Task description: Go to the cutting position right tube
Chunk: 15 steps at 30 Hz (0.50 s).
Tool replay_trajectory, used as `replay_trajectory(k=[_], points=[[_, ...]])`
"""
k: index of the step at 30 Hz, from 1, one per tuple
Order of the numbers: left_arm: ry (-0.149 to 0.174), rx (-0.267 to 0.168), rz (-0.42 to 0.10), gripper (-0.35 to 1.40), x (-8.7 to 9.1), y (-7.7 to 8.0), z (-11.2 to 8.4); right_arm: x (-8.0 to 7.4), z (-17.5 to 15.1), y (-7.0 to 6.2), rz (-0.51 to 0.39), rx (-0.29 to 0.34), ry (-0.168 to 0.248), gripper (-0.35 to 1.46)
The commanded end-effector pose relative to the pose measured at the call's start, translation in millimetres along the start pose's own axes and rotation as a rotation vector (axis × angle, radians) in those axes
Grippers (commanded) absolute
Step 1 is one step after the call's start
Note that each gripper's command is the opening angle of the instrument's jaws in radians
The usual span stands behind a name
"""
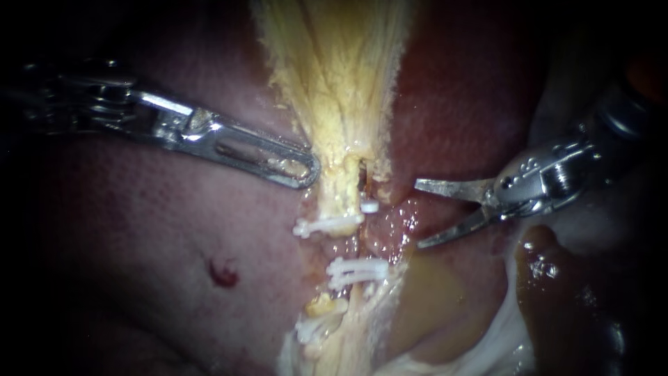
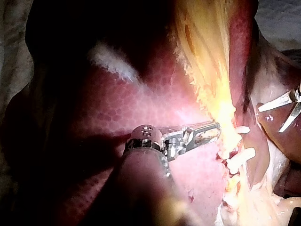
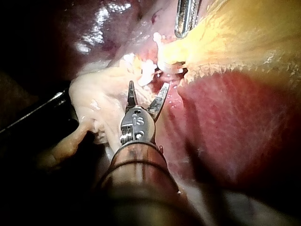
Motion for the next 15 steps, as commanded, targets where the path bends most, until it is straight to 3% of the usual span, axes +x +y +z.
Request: replay_trajectory(k=[1,4,15], points=[[0.001,0.002,-0.001,-0.35,-0.1,-0.2,-0.3,0.0,0.0,0.0,0.0,0.001,0.001,1.44],[0.006,0.01,-0.004,-0.35,-0.6,-0.7,-1.6,0.0,0.0,0.0,0.001,0.001,0.001,1.44],[-0.049,-0.032,-0.018,-0.35,-2.7,-1.3,-8.7,-0.1,-0.1,0.0,0.0,0.001,0.001,1.44]])
